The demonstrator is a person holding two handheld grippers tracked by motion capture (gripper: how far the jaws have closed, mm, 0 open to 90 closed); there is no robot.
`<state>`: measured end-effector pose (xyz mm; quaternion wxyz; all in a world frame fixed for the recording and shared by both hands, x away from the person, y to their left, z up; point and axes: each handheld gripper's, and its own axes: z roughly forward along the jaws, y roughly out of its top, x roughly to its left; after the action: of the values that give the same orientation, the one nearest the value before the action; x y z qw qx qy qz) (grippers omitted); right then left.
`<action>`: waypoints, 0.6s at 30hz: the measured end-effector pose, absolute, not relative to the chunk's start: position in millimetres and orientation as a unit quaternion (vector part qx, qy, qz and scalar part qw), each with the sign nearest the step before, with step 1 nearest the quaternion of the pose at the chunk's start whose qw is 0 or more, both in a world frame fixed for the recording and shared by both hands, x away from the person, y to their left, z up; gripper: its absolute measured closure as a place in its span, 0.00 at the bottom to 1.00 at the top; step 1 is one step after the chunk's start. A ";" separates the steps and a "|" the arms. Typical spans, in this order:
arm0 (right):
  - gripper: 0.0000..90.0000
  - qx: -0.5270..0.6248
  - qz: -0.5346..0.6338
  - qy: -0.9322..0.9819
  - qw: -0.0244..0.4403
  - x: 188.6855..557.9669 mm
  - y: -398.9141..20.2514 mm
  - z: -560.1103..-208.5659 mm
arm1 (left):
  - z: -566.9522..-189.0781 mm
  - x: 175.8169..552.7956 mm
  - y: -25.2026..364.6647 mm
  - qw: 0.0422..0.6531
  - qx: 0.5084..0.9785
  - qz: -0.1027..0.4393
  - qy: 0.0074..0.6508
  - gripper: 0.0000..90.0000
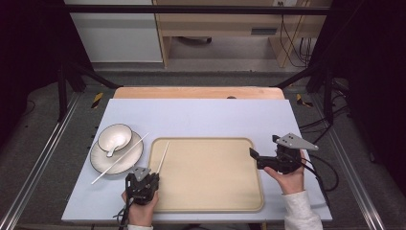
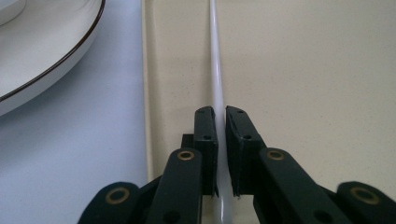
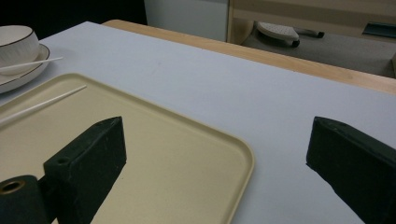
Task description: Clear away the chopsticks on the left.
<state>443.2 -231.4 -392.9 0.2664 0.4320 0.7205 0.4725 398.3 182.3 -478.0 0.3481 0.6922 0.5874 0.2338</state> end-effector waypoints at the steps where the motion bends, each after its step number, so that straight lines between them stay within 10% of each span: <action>1: 0.06 0.432 0.473 0.721 0.266 443.1 -231.5 -392.8 | -477.0 398.3 182.5 0.349 0.693 0.234 0.586 0.91; 18: 0.05 0.431 0.482 0.714 0.269 439.9 -235.4 -389.1 | -436.4 408.6 205.4 0.420 0.712 0.230 0.513 0.67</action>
<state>439.9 -235.4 -389.1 0.2692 0.4313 0.7139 0.4816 408.6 205.4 -436.4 0.4204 0.7124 0.5129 0.2296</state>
